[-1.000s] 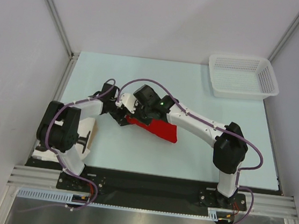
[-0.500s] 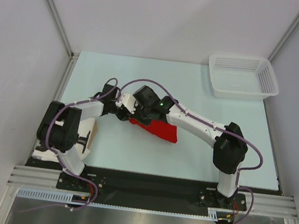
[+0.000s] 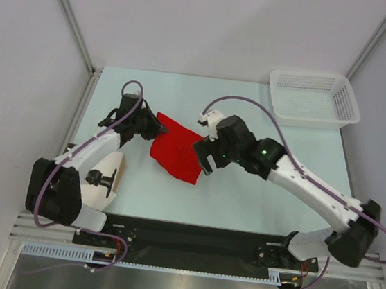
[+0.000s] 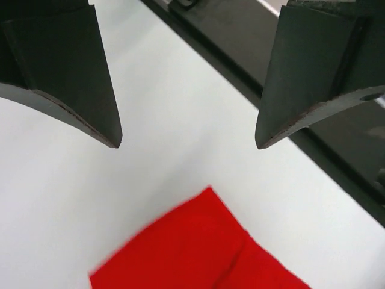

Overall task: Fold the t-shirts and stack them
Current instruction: Neatly place the folded tshirt to the corner

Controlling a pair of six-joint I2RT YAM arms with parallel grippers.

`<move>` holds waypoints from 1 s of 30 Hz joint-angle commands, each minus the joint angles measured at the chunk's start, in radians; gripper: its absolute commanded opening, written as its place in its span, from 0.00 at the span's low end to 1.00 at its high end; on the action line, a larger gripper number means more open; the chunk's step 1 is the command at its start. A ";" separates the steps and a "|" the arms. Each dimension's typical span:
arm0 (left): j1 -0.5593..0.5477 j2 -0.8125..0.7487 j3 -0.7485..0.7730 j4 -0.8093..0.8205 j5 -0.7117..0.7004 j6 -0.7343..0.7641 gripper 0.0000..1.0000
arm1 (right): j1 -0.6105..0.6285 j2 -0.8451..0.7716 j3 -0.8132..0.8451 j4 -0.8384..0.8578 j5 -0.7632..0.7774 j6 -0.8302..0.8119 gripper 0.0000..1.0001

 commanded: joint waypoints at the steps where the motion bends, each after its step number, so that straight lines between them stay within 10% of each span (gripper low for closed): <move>1: -0.001 -0.121 0.060 -0.070 -0.161 0.045 0.00 | 0.003 -0.131 -0.055 -0.070 0.067 0.158 0.97; 14: 0.129 -0.105 0.397 -0.456 -0.424 0.023 0.00 | -0.002 -0.266 -0.123 -0.085 0.013 0.180 1.00; 30: 0.455 -0.121 0.474 -0.547 -0.404 0.103 0.00 | 0.018 -0.254 -0.148 -0.077 -0.085 0.149 1.00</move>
